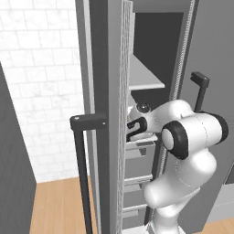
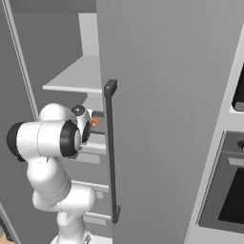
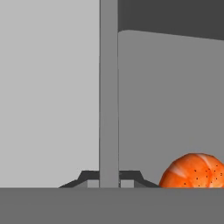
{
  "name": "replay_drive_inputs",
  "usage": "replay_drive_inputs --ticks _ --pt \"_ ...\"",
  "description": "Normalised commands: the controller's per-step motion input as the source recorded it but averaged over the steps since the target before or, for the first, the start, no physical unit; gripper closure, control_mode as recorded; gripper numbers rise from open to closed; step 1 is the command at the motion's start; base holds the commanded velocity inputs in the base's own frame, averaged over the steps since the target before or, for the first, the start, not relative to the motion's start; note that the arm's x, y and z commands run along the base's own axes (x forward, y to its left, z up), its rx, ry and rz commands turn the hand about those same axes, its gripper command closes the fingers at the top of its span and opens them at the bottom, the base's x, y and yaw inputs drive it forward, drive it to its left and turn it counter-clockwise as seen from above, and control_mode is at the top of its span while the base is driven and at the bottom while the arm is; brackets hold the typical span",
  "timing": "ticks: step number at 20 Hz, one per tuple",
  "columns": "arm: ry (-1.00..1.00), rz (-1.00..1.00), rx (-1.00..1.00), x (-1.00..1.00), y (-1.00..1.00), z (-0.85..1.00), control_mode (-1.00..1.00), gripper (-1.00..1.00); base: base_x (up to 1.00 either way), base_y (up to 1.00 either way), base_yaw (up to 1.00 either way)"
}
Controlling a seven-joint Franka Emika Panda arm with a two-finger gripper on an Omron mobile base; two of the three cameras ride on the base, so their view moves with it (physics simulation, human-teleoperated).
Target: Take the meat container that has the shrimp and place it on the second highest rack of the freezer. Then take the vegetable container that has the corn and tomato and place it on the highest rack of the freezer.
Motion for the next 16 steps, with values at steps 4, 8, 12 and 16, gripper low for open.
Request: replay_drive_inputs --ticks 4,8,12,16 --pt "-0.01 0.0 0.0 0.42 0.03 -0.26 -1.0 1.0 0.0 0.0 0.0" --pt "0.0 0.0 0.0 0.31 0.01 -0.39 -1.0 1.0 0.0 0.0 0.0" --pt "0.0 0.0 0.0 0.17 0.0 -0.49 -1.0 1.0 0.0 0.0 0.0" --pt "-0.03 0.0 0.0 0.07 0.03 -0.3 -1.0 1.0 0.0 0.0 0.0"
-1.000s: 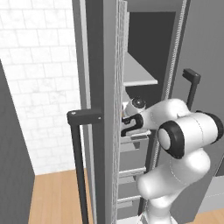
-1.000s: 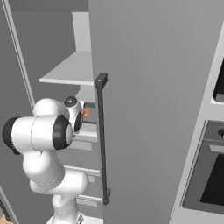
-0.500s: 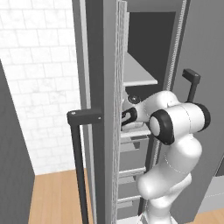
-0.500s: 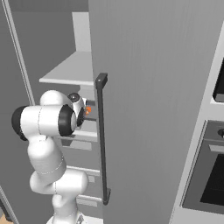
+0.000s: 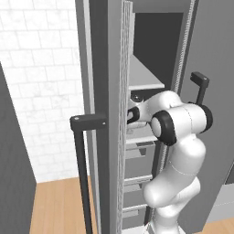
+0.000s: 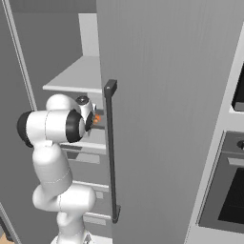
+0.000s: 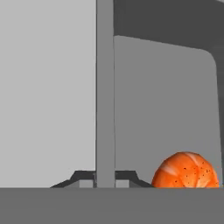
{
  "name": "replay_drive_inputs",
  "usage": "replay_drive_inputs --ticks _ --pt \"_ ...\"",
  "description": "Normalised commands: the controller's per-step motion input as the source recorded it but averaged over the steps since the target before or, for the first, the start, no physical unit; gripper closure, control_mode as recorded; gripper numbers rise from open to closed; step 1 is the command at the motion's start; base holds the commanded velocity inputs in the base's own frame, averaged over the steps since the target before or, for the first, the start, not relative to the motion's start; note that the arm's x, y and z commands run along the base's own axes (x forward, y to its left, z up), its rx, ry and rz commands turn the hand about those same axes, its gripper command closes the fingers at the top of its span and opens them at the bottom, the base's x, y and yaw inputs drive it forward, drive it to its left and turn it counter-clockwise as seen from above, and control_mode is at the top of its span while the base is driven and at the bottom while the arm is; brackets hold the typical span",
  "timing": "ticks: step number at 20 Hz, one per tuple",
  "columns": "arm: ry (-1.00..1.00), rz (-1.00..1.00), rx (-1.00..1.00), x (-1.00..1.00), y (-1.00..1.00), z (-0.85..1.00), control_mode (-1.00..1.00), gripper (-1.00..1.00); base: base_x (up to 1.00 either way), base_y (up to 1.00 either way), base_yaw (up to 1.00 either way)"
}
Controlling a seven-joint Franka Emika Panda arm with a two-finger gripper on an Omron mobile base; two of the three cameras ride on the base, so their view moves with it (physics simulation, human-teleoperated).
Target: Take the meat container that has the shrimp and place it on the second highest rack of the freezer. Then take the vegetable container that has the corn and tomato and place it on the highest rack of the freezer.
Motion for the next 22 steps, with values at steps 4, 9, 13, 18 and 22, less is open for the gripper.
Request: replay_drive_inputs --ticks 4,9,13,18,22 --pt "0.0 0.0 0.0 0.0 0.0 0.0 -1.0 1.0 0.0 0.0 0.0" --pt "0.0 0.0 0.0 0.01 -0.05 0.0 -1.0 -1.0 0.0 0.0 0.0" --pt "0.0 0.0 0.0 0.0 0.0 0.0 -1.0 -1.0 0.0 0.0 0.0" --pt "0.0 0.0 0.0 0.0 0.0 0.0 -1.0 -1.0 0.0 0.0 0.0" --pt "-0.12 0.0 0.0 -0.73 -0.03 0.03 -1.0 -1.0 0.0 0.0 0.0"
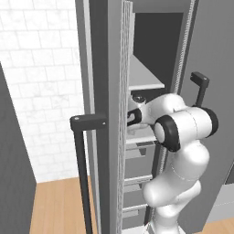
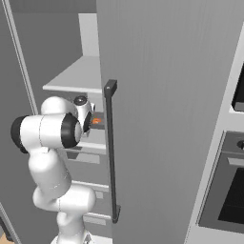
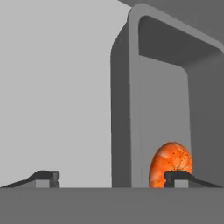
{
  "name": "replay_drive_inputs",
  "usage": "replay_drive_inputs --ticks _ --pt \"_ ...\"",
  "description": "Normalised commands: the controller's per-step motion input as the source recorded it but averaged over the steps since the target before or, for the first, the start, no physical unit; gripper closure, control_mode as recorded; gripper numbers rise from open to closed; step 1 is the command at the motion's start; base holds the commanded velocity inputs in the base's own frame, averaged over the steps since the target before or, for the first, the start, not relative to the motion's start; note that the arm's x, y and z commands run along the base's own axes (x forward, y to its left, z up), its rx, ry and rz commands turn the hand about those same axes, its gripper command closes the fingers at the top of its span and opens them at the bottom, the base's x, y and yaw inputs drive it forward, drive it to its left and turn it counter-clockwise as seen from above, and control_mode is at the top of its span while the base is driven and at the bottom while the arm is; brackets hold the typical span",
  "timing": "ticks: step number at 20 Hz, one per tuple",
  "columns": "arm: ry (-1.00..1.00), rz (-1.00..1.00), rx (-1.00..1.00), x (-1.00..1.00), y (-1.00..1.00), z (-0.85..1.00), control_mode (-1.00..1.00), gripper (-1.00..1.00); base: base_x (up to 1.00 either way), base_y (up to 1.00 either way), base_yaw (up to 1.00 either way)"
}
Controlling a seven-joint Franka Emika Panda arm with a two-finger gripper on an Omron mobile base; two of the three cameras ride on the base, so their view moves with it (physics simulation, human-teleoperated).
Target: Take the meat container that has the shrimp and place it on the second highest rack of the freezer. Then take the vegetable container that has the corn and tomato and place it on the highest rack of the freezer.
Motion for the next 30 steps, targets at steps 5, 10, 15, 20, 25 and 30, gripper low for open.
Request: replay_drive_inputs --ticks 5,10,15,20,25,30 --pt "-0.11 0.0 0.0 -0.47 -0.05 0.57 -1.0 -1.0 0.0 0.0 0.0" --pt "0.0 -0.02 0.0 -0.34 -0.05 0.68 -1.0 -1.0 0.0 0.0 0.0" --pt "0.02 -0.15 0.0 -0.98 -0.1 0.17 -1.0 -1.0 0.0 0.0 0.0" --pt "0.14 -0.14 0.02 -1.0 -0.11 0.13 -1.0 -1.0 0.0 0.0 0.0" --pt "0.12 -0.03 0.05 -0.73 -0.23 0.19 -1.0 -1.0 0.0 0.0 0.0" --pt "0.11 0.09 0.0 -0.4 -0.03 0.39 -1.0 -1.0 0.0 0.0 0.0"
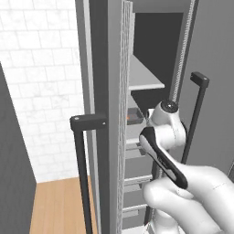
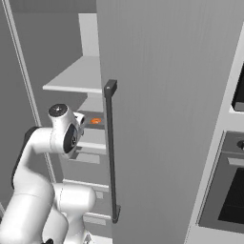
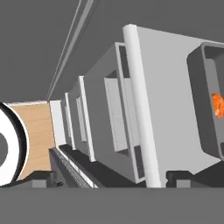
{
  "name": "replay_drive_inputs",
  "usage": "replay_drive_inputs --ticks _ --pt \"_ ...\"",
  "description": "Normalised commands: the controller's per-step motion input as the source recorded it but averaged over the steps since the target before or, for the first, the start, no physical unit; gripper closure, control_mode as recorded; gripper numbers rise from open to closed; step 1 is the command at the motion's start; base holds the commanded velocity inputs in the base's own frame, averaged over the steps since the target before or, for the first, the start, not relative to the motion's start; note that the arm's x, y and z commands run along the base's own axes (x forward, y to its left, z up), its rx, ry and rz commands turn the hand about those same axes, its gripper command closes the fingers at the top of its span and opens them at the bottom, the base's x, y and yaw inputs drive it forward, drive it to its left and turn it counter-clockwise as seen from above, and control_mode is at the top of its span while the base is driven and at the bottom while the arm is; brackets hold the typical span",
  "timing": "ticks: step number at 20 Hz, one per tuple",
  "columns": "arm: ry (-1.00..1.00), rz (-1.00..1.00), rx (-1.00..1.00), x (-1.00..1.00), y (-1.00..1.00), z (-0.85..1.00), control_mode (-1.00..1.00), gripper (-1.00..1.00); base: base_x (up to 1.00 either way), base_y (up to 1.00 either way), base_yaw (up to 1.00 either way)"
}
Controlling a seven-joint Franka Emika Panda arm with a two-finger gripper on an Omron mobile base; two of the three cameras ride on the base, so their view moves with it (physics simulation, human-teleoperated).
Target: Take the meat container that has the shrimp and place it on the second highest rack of the freezer. Then take the vegetable container that has the corn and tomato and place it on the highest rack of the freezer.
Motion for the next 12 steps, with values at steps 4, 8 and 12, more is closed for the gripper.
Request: replay_drive_inputs --ticks 4,8,12 --pt "0.13 0.12 0.0 -0.26 0.0 0.62 -1.0 -1.0 0.0 0.0 0.0" --pt "0.15 0.01 -0.01 -0.41 0.0 0.52 -1.0 -1.0 0.0 0.0 0.0" --pt "0.16 0.0 -0.03 -0.47 0.0 0.37 -1.0 -1.0 0.0 0.0 0.0"
